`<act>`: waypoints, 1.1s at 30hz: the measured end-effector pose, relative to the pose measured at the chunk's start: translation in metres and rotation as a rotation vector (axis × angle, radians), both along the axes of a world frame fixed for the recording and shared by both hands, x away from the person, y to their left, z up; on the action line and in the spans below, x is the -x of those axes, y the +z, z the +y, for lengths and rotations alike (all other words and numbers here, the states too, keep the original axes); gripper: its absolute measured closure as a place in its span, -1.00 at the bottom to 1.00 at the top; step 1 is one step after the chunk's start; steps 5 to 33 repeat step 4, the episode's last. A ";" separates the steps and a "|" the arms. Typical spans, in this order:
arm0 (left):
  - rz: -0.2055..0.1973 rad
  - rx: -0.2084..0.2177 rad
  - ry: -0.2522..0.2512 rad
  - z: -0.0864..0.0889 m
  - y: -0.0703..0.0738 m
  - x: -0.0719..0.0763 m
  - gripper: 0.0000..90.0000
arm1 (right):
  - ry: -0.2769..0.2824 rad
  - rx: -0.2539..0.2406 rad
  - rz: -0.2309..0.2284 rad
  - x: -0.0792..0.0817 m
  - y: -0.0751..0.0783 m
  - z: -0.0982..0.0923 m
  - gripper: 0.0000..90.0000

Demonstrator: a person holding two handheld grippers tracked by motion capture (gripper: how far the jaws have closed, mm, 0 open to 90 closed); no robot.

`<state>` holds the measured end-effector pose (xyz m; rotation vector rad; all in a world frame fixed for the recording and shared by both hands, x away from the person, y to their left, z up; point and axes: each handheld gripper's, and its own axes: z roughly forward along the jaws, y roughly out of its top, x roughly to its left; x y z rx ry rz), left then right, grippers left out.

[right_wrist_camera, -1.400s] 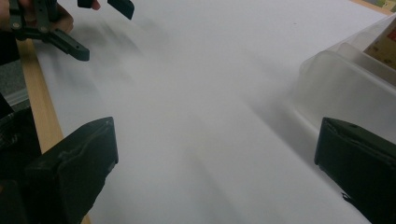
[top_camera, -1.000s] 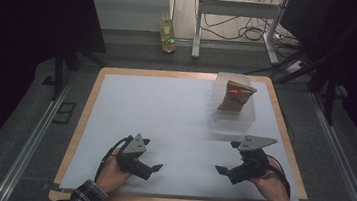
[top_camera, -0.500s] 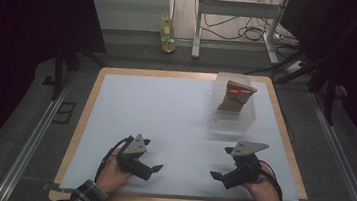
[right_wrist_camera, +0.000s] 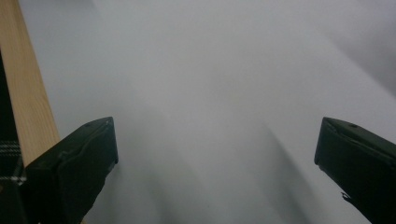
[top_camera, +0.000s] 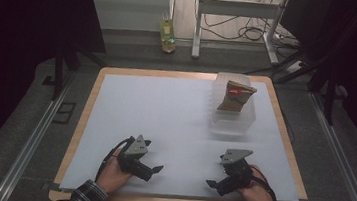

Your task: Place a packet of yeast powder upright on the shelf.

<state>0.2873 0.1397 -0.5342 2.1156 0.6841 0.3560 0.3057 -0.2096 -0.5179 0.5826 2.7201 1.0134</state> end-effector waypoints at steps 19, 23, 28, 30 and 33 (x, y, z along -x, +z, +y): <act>-0.007 -0.001 0.008 0.000 0.001 -0.001 -0.94 | 0.008 -0.012 -0.003 0.001 0.000 0.000 -1.00; -0.007 -0.001 0.008 0.000 0.001 -0.001 -0.94 | 0.008 -0.012 -0.003 0.001 0.000 0.000 -1.00; -0.007 -0.001 0.008 0.000 0.001 -0.001 -0.94 | 0.008 -0.012 -0.003 0.001 0.000 0.000 -1.00; -0.007 -0.001 0.008 0.000 0.001 -0.001 -0.94 | 0.008 -0.012 -0.003 0.001 0.000 0.000 -1.00; -0.007 -0.001 0.008 0.000 0.001 -0.001 -0.94 | 0.008 -0.012 -0.003 0.001 0.000 0.000 -1.00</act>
